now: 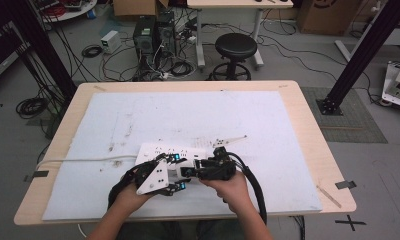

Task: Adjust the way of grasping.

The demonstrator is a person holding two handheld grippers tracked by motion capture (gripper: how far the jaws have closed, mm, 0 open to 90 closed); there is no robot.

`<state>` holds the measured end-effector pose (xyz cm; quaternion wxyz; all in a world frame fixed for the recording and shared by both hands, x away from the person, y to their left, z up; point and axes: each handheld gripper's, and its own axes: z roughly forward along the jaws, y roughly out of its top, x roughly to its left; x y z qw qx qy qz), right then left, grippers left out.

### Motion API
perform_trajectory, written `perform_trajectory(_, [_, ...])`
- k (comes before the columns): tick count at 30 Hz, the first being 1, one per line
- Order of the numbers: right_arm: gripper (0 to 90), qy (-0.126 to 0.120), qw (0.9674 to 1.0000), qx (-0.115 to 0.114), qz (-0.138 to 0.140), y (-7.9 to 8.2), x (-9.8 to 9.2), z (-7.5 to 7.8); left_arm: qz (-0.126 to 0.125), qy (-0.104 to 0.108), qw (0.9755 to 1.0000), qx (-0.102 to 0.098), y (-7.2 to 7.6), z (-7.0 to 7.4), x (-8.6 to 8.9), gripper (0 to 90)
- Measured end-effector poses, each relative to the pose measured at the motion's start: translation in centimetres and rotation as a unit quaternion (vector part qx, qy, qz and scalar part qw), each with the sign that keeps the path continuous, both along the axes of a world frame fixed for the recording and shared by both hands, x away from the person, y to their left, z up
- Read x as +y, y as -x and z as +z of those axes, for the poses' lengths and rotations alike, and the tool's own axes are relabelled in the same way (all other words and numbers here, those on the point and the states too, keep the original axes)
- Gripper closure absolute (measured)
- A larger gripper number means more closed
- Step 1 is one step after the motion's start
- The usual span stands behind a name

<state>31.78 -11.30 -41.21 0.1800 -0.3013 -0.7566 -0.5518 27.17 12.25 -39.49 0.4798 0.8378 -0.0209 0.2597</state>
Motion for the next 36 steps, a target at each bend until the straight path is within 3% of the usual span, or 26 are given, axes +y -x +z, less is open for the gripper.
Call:
perform_trajectory(10, [57.1,-0.009,0.9998,0.016,0.009,-0.2,0.1,-0.1,0.004,-0.011,0.9998,-0.018,0.2,0.0,-0.2,42.4])
perform_trajectory(13, [60.2,-0.01,0.9997,0.022,0.011,-0.3,0.1,-0.1,0.017,-0.014,0.9997,-0.011,0.2,0.0,-0.4,41.6])
perform_trajectory(16, [63.2,-0.007,0.9997,0.02,0.011,-0.3,0.0,0.0,0.039,-0.005,0.9992,-0.01,0.3,0.2,-0.5,32.4])
perform_trajectory(18, [63.2,-0.005,0.9998,0.017,0.011,-0.3,0.0,0.0,0.039,-0.005,0.9992,-0.01,0.3,0.2,-0.5,27.3])
perform_trajectory(19, [63.3,-0.005,0.9998,0.017,0.011,-0.3,0.0,0.0,0.048,0.014,0.9987,0.008,0.0,0.5,-0.2,27.3])
perform_trajectory(20, [63.4,-0.008,0.9999,0.013,0.007,-0.3,-0.2,0.2,0.051,0.013,0.9985,0.014,-0.2,0.5,0.0,21.1])
perform_trajectory(27, [63.5,-0.002,0.9999,-0.012,-0.008,-0.6,-0.9,1.1,0.063,0.013,0.9977,0.021,-0.3,0.9,1.0,19.3])
perform_trajectory(32, [63.5,0.015,0.9992,-0.037,-0.012,-0.9,-1.4,2.1,0.071,0.024,0.9964,0.039,-0.9,1.9,3.9,19.3])
perform_trajectory(36, [63.5,0.025,0.9983,-0.05,-0.019,-1.1,-1.7,2.9,0.094,0.025,0.9933,0.062,-1.6,2.8,5.9,19.3])
